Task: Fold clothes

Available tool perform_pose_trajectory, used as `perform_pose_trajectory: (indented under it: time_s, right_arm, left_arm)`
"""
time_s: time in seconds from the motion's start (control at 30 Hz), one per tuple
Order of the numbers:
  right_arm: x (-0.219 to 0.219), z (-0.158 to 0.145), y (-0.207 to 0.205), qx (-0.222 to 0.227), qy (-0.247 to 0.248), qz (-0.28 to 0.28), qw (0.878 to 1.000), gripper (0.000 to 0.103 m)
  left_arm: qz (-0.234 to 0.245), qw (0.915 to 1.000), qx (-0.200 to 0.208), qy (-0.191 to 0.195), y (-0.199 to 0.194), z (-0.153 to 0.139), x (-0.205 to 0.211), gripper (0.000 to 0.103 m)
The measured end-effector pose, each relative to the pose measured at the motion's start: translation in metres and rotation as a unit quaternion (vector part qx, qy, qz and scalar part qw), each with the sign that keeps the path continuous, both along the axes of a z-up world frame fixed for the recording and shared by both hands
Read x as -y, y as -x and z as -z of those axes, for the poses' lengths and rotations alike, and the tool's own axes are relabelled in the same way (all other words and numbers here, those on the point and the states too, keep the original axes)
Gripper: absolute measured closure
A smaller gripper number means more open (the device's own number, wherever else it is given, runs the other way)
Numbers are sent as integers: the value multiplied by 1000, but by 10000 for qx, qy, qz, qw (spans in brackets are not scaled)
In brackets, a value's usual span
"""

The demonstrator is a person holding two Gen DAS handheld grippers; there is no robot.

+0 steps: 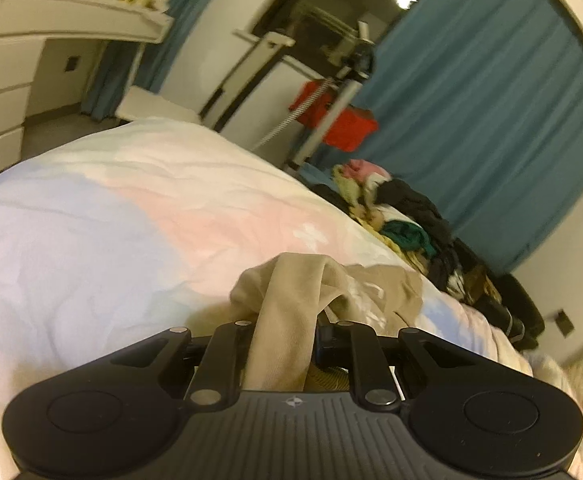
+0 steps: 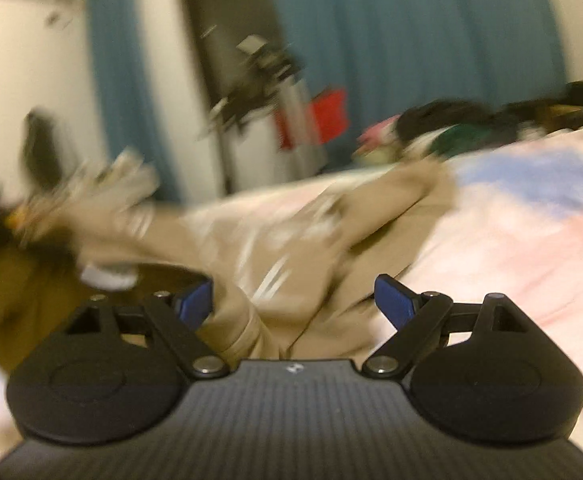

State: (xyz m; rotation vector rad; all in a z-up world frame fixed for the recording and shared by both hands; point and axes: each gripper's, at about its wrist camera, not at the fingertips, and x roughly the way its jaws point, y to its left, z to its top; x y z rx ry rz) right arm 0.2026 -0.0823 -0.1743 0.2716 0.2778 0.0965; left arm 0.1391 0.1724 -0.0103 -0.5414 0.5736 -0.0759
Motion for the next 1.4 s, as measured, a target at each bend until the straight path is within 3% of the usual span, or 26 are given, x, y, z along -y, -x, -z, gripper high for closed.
perform_pose_trajectory:
  time_s: [0.13, 0.2, 0.27, 0.4, 0.5, 0.53, 0.63, 0.73, 0.8, 0.87, 0.97, 1.1, 1.2, 1.3, 1.4]
  right_arm:
    - [29, -19, 13, 411, -222, 722, 9963, 16]
    - [39, -23, 13, 337, -433, 615, 9966, 15]
    - [40, -24, 13, 288, -645, 227, 9972, 14]
    - [20, -18, 27, 224, -593, -1039, 9926, 15]
    - [-4, -10, 33, -35, -4, -1515, 9884, 16]
    - [-10, -6, 31, -160, 203, -1481, 9886, 16]
    - [-8, 9, 18, -563, 190, -946, 9937, 16]
    - [27, 29, 4, -1176, -680, 30, 9907, 15]
    - [44, 39, 0, -1434, -1232, 132, 9819, 14]
    - [50, 40, 1, -1470, -1361, 149, 9796, 16]
    - [46, 24, 6, -1046, -971, 397, 9890, 16]
    - [49, -12, 18, 72, -692, 627, 9956, 16]
    - [52, -44, 29, 786, -526, 434, 9946, 16]
    - [54, -67, 34, 1191, -270, 137, 9924, 16]
    - [61, -75, 34, 1239, -269, -154, 9918, 15]
  left_arm:
    - [246, 9995, 85, -183, 2, -2, 13, 85]
    - [369, 9989, 127, -274, 4, -2, 19, 85]
    - [447, 9982, 157, -354, 5, -3, 24, 85]
    - [383, 9981, 139, -464, 6, -2, 29, 85]
    - [315, 9981, 114, -511, 6, 0, 29, 84]
    - [296, 9980, 103, -545, 5, 0, 29, 84]
    - [240, 9973, 64, -685, 4, 2, 29, 84]
    - [310, 9955, -26, -895, 2, 6, 35, 81]
    - [367, 9939, -91, -1040, 1, 9, 39, 81]
    - [424, 9919, -156, -1185, 0, 12, 44, 81]
    - [510, 9885, -254, -1402, -2, 17, 50, 77]
    - [621, 9855, -287, -1551, 5, 19, 54, 59]
    - [815, 9828, -59, -1657, 19, 12, 61, 46]
    - [987, 9773, 111, -1870, 30, 9, 74, 33]
    - [1166, 9703, 137, -2113, 42, 12, 89, 30]
